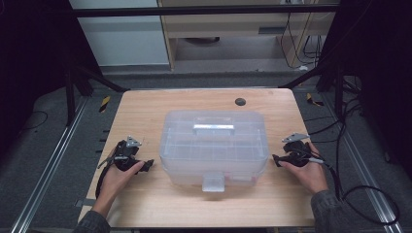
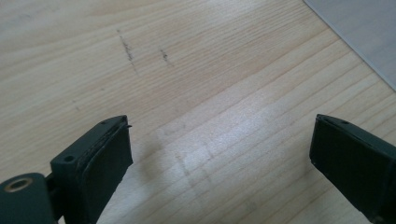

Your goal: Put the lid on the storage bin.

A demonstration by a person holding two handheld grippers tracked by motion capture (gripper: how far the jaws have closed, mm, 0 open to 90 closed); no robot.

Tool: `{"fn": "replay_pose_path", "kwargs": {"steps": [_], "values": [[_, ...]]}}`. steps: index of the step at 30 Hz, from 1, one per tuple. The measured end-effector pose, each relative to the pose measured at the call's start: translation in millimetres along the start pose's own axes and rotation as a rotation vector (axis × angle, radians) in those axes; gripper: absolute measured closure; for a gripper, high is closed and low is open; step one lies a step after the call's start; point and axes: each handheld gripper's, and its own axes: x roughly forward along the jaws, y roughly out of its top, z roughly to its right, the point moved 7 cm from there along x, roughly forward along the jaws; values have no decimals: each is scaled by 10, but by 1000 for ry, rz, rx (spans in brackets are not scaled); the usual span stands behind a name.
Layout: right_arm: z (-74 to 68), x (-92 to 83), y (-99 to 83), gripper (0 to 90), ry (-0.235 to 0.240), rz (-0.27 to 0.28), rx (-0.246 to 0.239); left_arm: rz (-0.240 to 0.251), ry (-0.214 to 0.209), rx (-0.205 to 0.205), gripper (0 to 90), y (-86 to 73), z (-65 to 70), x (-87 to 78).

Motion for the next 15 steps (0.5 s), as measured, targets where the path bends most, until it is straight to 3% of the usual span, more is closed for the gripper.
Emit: {"fn": "replay_pose_path", "kwargs": {"steps": [2,3,5,8,9,11,15], "values": [[7,35,-35,128,10,8,14,-5,-4,-9,39,-26,4,46],[-11,62,-57,119,24,22,33,14,-13,-38,29,-30,3,70],[-12,72,-60,118,31,33,46,22,-11,-41,27,-28,3,75],[-17,109,-73,100,64,70,102,45,-8,-42,19,-28,1,91],[-18,149,-92,61,80,116,154,61,-6,-45,0,-31,-3,100],[-20,150,-93,61,77,113,152,111,3,-59,0,-40,-5,118],[-2,159,-86,59,41,108,199,111,4,-60,0,-40,-5,118]]}}
